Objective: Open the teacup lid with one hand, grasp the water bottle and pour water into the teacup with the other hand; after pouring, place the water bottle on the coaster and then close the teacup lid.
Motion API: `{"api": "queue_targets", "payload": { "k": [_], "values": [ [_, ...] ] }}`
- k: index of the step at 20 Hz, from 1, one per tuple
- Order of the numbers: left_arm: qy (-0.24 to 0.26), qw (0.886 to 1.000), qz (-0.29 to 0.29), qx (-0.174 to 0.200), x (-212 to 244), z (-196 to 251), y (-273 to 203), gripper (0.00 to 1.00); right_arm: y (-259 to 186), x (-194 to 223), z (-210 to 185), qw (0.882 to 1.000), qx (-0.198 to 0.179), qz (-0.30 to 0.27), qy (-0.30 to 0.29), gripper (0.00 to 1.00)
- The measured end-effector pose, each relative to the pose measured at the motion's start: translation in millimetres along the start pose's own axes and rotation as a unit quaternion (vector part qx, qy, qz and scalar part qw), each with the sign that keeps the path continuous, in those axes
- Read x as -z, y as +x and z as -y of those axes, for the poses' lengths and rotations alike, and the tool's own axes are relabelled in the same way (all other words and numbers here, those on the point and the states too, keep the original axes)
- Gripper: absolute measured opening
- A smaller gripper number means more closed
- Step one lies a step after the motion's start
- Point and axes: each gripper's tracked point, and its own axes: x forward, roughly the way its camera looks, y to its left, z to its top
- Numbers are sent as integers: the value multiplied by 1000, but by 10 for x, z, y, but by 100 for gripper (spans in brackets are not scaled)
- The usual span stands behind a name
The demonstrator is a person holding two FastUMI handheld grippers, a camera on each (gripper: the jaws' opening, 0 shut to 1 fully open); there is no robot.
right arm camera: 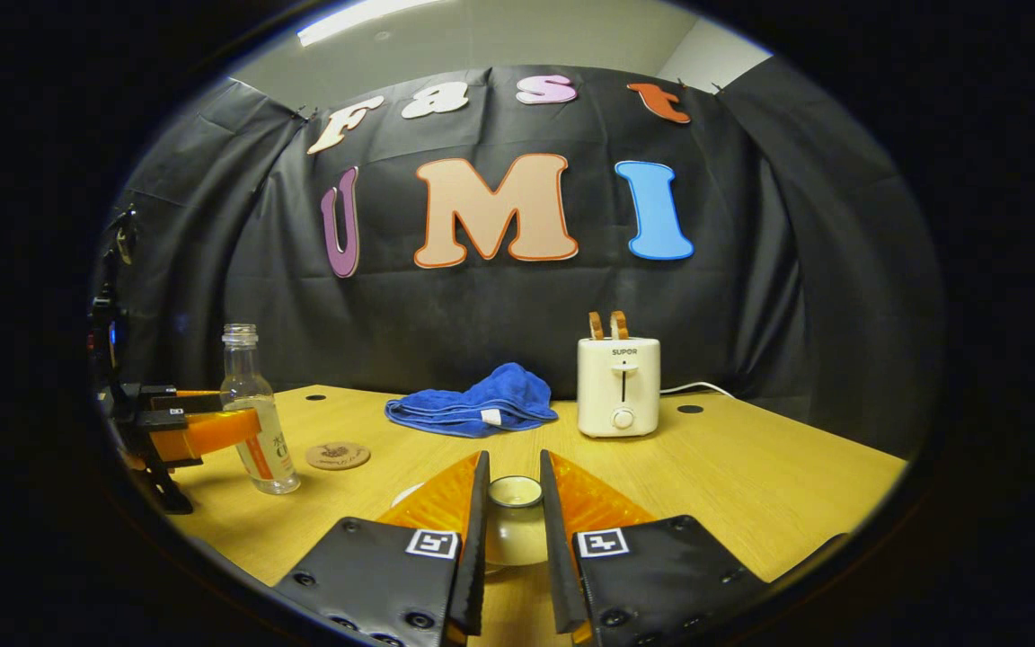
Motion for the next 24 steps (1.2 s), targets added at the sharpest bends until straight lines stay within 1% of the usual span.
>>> {"api": "queue_targets", "payload": {
  "k": [6, 8, 9, 11, 12, 15, 19, 21, 23, 24],
  "values": [
    [0, 1000, 0, 1, 2, -9, 180, 95, -50, -13, 177, 1000, 16, 2, -1, 34],
    [0, 1000, 0, 1, 1, -21, 222, 92, -53, -10, 202, 1000, 18, 3, -1, 34],
    [1, 1000, -1, 3, 4, -8, 241, 88, -59, -11, 207, 1000, 18, 3, -1, 34],
    [1, 1000, -1, 15, 18, 31, 268, 75, -60, -7, 203, 1000, 18, 2, -1, 34],
    [1, 1000, 0, 21, 5, 54, 271, 75, -65, -13, 202, 1000, 18, 3, -1, 34],
    [1, 1000, -2, 21, 3, 38, 264, 71, -61, -11, 203, 1000, 17, 2, -1, 33],
    [8, 1000, -4, 6, 6, 18, 258, 69, -63, -10, 226, 1000, 19, 2, -1, 34],
    [31, 999, -6, -11, 8, 1, 254, 68, -77, -13, 250, 1000, 21, 2, -1, 33],
    [86, 996, -14, -30, -2, -20, 272, 68, -91, -20, 301, 1000, 27, 3, -1, 34],
    [112, 993, -22, -34, 0, -10, 275, 68, -95, -27, 341, 999, 33, 3, -1, 34]
  ]
}}
